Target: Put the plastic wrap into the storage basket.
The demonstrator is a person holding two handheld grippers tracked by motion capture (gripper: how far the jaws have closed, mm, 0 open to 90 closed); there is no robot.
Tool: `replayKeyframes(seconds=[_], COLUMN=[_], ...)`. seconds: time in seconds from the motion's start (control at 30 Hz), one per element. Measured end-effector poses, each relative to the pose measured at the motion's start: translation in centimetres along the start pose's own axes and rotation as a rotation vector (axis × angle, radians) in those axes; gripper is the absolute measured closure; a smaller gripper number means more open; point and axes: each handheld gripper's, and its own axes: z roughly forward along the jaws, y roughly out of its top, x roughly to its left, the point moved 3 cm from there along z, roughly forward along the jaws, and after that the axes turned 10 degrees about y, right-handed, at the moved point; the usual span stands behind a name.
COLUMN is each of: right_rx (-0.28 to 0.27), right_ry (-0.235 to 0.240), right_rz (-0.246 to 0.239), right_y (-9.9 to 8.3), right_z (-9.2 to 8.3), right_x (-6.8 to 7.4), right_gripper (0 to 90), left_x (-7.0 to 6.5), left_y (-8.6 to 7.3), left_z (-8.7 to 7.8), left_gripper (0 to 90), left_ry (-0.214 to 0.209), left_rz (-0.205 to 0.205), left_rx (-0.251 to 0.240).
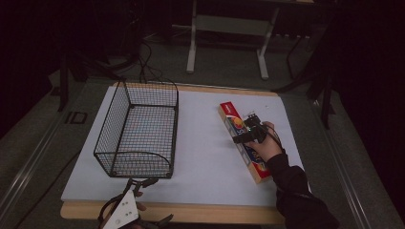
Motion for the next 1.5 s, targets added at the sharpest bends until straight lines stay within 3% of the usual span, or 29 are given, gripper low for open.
replayKeyframes(seconds=[0.17,0.37,0.4,0.67,0.8,1.13,1.5], right_rx=[0.062,0.12,0.149,0.237,0.273,0.297,0.26], right_ry=[0.002,-0.027,-0.035,-0.057,-0.042,-0.065,-0.073], right_rz=[0.019,0.038,0.05,0.093,0.108,0.117,0.101], right_y=[0.3,0.6,0.8,1.4,1.6,1.8,2.6], right_z=[0.6,1.0,1.1,1.6,2.1,2.2,0.9], right_x=[-0.2,-0.5,-0.6,-0.5,-0.5,-0.3,0.1], right_gripper=[14.6,16.8,16.9,24.7,33.9,38.9,39.5], left_x=[-0.1,-0.1,-0.1,-0.2,-0.2,-0.2,-0.2], left_y=[0.1,0.1,0.1,0.0,0.0,0.0,-0.1], left_z=[0.0,0.0,0.0,0.1,0.1,0.1,0.2], left_gripper=[0.1,0.1,0.1,0.1,0.1,0.1,0.1], left_ry=[-0.011,-0.008,-0.008,-0.014,-0.015,-0.015,-0.021], left_rz=[0.006,0.002,0.002,0.005,0.007,0.007,0.014], left_rx=[-0.004,-0.008,-0.007,0.001,0.002,0.003,0.011])
